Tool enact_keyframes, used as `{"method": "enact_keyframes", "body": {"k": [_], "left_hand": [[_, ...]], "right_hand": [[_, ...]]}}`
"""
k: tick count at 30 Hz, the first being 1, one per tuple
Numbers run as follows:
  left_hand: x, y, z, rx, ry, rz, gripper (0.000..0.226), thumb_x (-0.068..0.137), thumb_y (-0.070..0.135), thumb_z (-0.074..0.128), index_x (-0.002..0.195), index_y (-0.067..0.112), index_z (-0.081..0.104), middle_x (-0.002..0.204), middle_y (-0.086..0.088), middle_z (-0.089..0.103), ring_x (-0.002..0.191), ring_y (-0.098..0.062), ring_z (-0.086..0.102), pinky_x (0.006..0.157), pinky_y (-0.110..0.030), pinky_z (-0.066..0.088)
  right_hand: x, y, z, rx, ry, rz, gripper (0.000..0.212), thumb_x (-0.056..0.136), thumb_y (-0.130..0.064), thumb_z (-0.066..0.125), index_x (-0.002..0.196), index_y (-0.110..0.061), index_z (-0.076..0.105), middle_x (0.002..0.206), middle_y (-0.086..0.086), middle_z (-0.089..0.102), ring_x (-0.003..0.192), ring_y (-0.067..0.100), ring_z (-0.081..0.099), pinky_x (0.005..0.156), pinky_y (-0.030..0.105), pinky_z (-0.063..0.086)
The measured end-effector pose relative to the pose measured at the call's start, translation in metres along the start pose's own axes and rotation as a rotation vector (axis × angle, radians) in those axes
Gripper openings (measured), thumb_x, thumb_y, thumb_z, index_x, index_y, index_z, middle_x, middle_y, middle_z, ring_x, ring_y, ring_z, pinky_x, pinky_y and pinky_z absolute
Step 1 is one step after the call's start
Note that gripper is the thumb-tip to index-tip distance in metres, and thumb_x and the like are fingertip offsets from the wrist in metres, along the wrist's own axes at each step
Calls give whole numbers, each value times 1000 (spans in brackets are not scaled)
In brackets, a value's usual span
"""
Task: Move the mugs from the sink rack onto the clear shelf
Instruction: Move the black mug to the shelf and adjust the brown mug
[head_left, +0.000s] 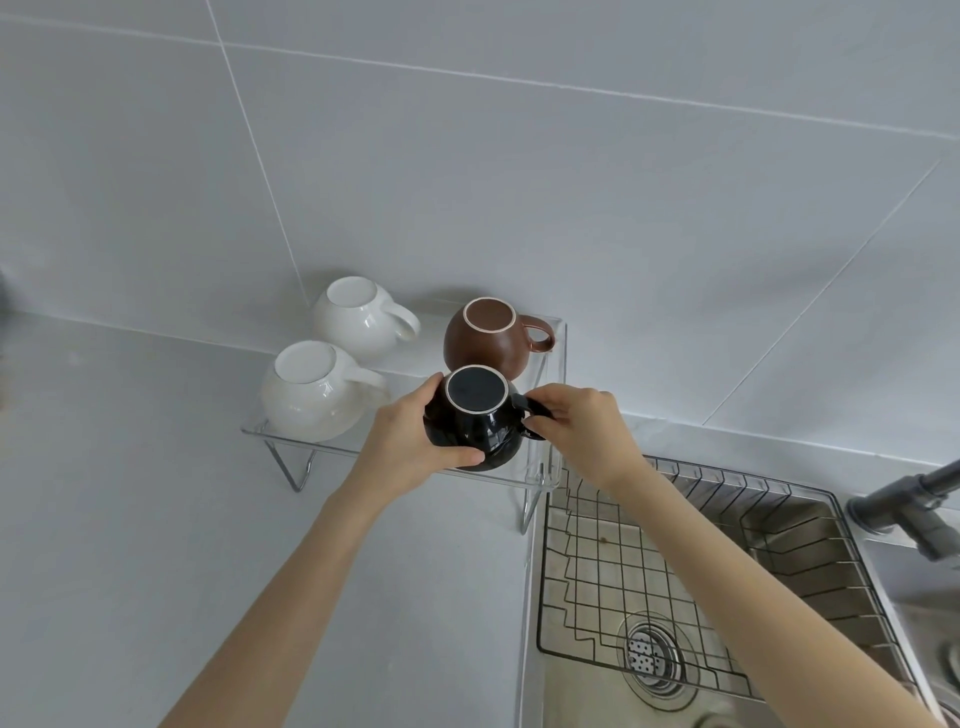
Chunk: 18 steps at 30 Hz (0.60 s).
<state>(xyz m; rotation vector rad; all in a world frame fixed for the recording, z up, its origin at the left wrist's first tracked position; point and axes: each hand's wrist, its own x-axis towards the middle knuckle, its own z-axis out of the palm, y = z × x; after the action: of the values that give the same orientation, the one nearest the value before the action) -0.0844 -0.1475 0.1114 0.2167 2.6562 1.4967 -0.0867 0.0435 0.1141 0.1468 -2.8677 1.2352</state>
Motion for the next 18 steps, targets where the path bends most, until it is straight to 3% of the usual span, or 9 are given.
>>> {"method": "enact_keyframes", "body": {"k": [2, 4, 6, 8, 11, 13, 16, 18], "left_hand": [[1, 0, -3, 16, -38, -12, 78, 56, 15, 84, 125, 16, 46, 98, 18, 54, 100, -13, 52, 83, -20, 37], [8, 1, -10, -19, -103, -54, 88, 54, 29, 84, 130, 19, 41, 113, 21, 55, 116, -15, 49, 90, -21, 40], [20, 4, -20, -46, -106, -118, 101, 52, 46, 80, 137, 22, 31, 141, 8, 42, 129, -16, 39, 104, -29, 35], [35, 12, -27, -77, -52, -103, 92, 62, 48, 74, 138, 21, 31, 146, -2, 37, 131, -16, 37, 102, -26, 31], [61, 27, -24, -72, 1, -36, 56, 80, 30, 65, 130, 12, 44, 129, 3, 52, 118, -10, 48, 89, -15, 34], [77, 30, -17, -31, -2, -7, 38, 80, 26, 64, 116, 15, 58, 113, 9, 58, 103, -10, 56, 79, -16, 44], [98, 21, -4, 14, 22, -13, 40, 67, 33, 69, 105, 19, 65, 103, -2, 72, 96, -18, 64, 90, -36, 50], [103, 16, 1, 22, 76, -19, 40, 66, 26, 74, 105, 17, 65, 100, -5, 72, 94, -20, 64, 91, -40, 49]], "right_hand": [[1, -2, -3, 16, -33, 6, 18, 77, -6, 64, 93, -10, 67, 88, 15, 74, 86, 33, 67, 87, 47, 53], [4, -5, -13, 69, -130, 59, 27, 75, -8, 69, 101, -11, 66, 97, 9, 73, 91, 22, 67, 94, 34, 51], [12, -8, -27, 140, -202, 105, 37, 73, -7, 71, 110, -8, 62, 103, 7, 68, 95, 17, 63, 95, 27, 48], [28, -7, -38, 122, -135, 65, 31, 78, -3, 66, 109, -7, 63, 105, 10, 68, 93, 15, 62, 93, 22, 46], [60, 0, -46, 33, 61, 26, 23, 83, -2, 56, 104, -5, 65, 106, 14, 71, 92, 19, 64, 91, 23, 46], [80, 6, -44, -4, 95, 49, 24, 84, -3, 55, 106, -3, 64, 108, 15, 70, 97, 24, 65, 89, 20, 45], [104, 17, -32, -68, 41, 52, 34, 79, -1, 56, 113, -6, 60, 113, 17, 67, 104, 27, 62, 97, 32, 46], [109, 18, -25, -104, 2, 22, 35, 77, 1, 56, 110, -7, 62, 109, 16, 69, 102, 29, 62, 97, 37, 46]]}}
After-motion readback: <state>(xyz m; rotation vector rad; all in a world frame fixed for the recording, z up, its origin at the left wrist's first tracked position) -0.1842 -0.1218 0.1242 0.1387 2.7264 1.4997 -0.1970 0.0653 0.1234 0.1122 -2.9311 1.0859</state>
